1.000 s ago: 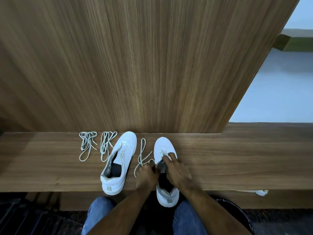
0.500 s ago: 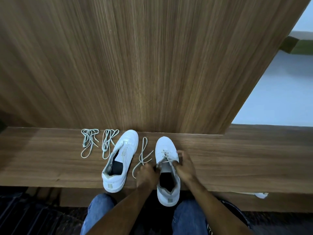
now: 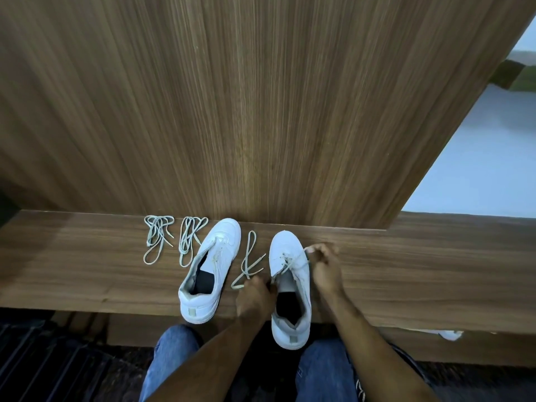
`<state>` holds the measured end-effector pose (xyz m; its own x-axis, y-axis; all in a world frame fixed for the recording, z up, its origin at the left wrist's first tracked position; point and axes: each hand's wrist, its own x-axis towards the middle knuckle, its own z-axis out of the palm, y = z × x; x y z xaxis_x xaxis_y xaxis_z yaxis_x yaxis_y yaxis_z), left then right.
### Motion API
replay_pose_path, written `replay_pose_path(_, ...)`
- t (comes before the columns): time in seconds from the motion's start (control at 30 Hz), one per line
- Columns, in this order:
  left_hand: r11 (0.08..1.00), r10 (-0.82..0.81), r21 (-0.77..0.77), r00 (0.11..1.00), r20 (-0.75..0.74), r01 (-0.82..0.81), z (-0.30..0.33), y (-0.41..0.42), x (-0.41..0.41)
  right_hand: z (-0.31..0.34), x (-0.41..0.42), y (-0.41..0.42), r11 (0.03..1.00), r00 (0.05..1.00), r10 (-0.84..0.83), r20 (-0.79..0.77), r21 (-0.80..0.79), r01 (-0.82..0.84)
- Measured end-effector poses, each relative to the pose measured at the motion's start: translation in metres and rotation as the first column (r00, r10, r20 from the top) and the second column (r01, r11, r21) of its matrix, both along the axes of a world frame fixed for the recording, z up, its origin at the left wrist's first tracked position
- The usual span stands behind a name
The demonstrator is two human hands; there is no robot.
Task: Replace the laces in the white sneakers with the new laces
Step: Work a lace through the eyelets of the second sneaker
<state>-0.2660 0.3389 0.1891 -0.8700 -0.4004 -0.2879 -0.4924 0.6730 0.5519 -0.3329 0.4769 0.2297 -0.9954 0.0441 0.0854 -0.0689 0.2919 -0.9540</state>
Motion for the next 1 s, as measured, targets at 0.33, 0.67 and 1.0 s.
replay_pose_path(0.33,0.999,0.035,0.01,0.999,0.025,-0.035,0.007,0.003,0.003,-0.01,0.007,0.007,0.617,0.921,0.383,-0.072,0.762,-0.197)
replay_pose_path(0.67,0.999,0.031,0.029,0.999,0.042,-0.032,0.015,0.002,0.004,-0.01,0.0,-0.009,0.942,0.95,0.255,0.178,0.175,-0.286)
replay_pose_path(1.0,0.998,0.036,0.043,0.999,0.034,-0.037,0.017,0.003,0.005,0.018,-0.016,0.02,0.781,0.988,0.143,-0.061,0.62,-0.075)
